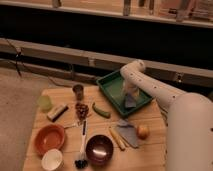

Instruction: Wipe tray with sponge

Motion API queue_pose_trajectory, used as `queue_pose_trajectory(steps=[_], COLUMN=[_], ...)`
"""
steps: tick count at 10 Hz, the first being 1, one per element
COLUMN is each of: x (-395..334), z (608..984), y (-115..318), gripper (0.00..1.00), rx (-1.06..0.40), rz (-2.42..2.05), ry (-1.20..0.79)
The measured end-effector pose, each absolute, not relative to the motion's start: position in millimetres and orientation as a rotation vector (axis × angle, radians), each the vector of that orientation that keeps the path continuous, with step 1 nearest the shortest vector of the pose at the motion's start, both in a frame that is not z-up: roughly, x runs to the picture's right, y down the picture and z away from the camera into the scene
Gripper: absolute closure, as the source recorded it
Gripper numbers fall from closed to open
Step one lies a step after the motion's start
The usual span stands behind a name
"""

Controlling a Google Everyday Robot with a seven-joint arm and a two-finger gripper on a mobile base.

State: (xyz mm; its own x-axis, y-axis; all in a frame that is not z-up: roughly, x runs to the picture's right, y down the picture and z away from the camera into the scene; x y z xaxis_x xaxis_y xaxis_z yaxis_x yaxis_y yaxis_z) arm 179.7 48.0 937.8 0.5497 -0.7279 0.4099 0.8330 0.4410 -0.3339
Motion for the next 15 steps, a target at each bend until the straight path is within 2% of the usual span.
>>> queue_pose_trajectory(steps=[9,15], x=[152,74], z=[962,972], y=[43,28], gripper=[1.00,1.00], rx=[-0.489,-0.485], rz=[-0.966,-1.099], ry=[-0.236,-0.279])
